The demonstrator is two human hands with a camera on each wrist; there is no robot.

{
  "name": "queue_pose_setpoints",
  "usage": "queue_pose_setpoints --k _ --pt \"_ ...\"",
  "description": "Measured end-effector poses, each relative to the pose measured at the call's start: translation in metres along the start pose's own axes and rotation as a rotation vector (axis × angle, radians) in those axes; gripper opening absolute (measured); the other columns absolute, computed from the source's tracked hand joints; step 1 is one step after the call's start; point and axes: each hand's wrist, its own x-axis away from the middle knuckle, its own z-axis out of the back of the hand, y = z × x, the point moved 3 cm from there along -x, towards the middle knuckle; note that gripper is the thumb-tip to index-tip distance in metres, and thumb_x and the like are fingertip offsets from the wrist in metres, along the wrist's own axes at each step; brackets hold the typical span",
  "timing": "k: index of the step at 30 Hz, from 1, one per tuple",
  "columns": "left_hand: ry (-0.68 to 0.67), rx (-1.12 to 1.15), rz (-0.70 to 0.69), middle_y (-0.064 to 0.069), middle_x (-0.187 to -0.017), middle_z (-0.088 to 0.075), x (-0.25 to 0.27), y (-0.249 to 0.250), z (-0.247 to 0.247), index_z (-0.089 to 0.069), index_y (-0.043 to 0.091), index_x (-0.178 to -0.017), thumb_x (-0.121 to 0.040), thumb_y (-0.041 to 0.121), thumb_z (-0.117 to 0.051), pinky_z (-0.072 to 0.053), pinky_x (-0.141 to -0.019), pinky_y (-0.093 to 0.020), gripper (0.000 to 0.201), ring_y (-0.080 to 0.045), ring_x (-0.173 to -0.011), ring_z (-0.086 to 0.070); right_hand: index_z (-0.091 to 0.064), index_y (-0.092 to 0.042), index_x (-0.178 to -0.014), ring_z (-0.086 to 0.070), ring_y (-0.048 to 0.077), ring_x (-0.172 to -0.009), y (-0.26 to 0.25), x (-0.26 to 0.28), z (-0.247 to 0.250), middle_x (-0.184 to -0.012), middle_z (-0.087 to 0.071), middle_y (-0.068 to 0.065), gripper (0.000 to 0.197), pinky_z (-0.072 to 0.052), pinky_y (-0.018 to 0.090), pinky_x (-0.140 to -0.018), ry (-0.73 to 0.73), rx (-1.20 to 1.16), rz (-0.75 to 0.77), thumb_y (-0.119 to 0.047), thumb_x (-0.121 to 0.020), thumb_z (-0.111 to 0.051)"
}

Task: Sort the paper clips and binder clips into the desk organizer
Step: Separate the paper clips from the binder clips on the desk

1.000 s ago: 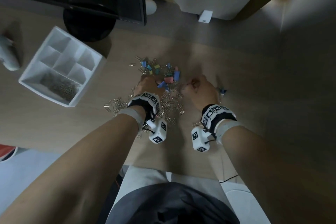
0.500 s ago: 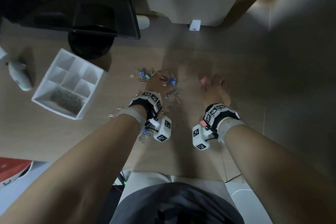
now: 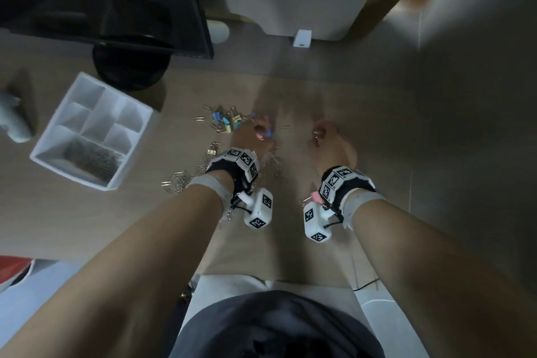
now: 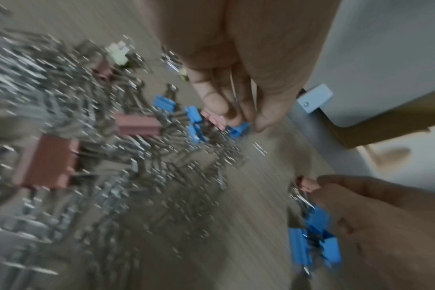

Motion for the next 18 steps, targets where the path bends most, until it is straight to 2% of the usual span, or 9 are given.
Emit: queue_pose_setpoints --k 2,4,7,9,11,13,15,18 --pt "0.027 -0.087 0.061 -0.006 -0.116 -0.068 -0.001 -0.015 0.018 -0.064 0.010 -0.120 -0.083 0.012 -0.070 -0.042 -0.088 -0.018 0.037 -0.021 -0.107 -0.063 -0.061 -0.027 -0.116 -0.059 0.027 -0.109 -0.024 -0.001 -0.012 -0.121 -0.059 0.001 0.031 -0.052 0.038 -0.083 -0.060 -0.025 0.120 -0.026 -0.084 -0.058" --pt "0.047 -0.176 0.078 -0.005 -0.118 -0.066 -0.001 -0.027 0.032 -0.062 0.014 -0.126 -0.082 0.022 -0.073 -0.043 -0.090 -0.023 0.046 -0.022 -0.111 -0.061 -0.061 -0.024 -0.122 -0.055 0.029 -0.115 -0.044 -0.004 -0.029 -0.122 -0.059 0.006 0.037 -0.049 0.041 -0.091 -0.170 0.028 0.223 -0.026 -0.085 -0.061" --pt "0.050 -0.204 0.093 -0.005 -0.115 -0.067 -0.005 -0.042 0.037 -0.065 0.018 -0.123 -0.079 0.023 -0.075 -0.046 -0.090 -0.026 0.045 -0.022 -0.108 -0.063 -0.053 -0.027 -0.133 -0.051 0.034 -0.120 -0.060 -0.011 -0.051 -0.131 -0.054 0.011 0.047 -0.048 0.045 -0.096 -0.304 0.167 0.299 -0.026 -0.087 -0.065" --pt "0.029 -0.222 0.091 -0.004 -0.115 -0.068 -0.009 -0.046 0.034 -0.066 0.016 -0.119 -0.078 0.023 -0.076 -0.049 -0.090 -0.027 0.043 -0.021 -0.107 -0.063 -0.050 -0.029 -0.134 -0.050 0.035 -0.119 -0.065 -0.013 -0.059 -0.136 -0.048 0.011 0.051 -0.049 0.048 -0.095 -0.316 0.234 0.335 -0.026 -0.087 -0.068" --pt "-0.001 -0.199 0.081 -0.001 -0.112 -0.069 -0.013 -0.046 0.029 -0.066 0.017 -0.114 -0.076 0.026 -0.078 -0.051 -0.090 -0.028 0.041 -0.019 -0.105 -0.065 -0.051 -0.025 -0.128 -0.050 0.035 -0.116 -0.068 -0.015 -0.063 -0.133 -0.048 0.011 0.046 -0.049 0.047 -0.091 -0.294 0.267 0.352 -0.027 -0.086 -0.070" --pt "-0.026 -0.206 0.087 -0.001 -0.109 -0.070 -0.019 -0.047 0.022 -0.066 0.019 -0.112 -0.072 0.039 -0.080 -0.054 -0.091 -0.036 0.046 -0.020 -0.102 -0.066 -0.052 -0.020 -0.121 -0.051 0.033 -0.113 -0.070 -0.017 -0.065 -0.126 -0.052 0.010 0.040 -0.048 0.044 -0.086 -0.276 0.294 0.351 -0.030 -0.086 -0.070" --pt "-0.056 -0.286 0.085 -0.004 -0.108 -0.069 -0.025 -0.047 0.017 -0.066 0.020 -0.110 -0.072 0.047 -0.075 -0.055 -0.089 -0.042 0.048 -0.025 -0.099 -0.066 -0.052 -0.018 -0.120 -0.049 0.032 -0.113 -0.071 -0.018 -0.064 -0.124 -0.053 0.010 0.041 -0.047 0.043 -0.086 -0.293 0.279 0.331 -0.033 -0.086 -0.069" --pt "-0.062 -0.268 0.079 0.002 -0.101 -0.068 -0.030 -0.046 0.018 -0.061 0.030 -0.098 -0.074 0.040 -0.071 -0.056 -0.084 -0.036 0.028 -0.020 -0.089 -0.066 -0.053 -0.019 -0.123 -0.049 0.028 -0.117 -0.071 -0.018 -0.060 -0.123 -0.055 0.007 0.044 -0.046 0.041 -0.089 -0.324 0.228 0.317 -0.038 -0.086 -0.067"
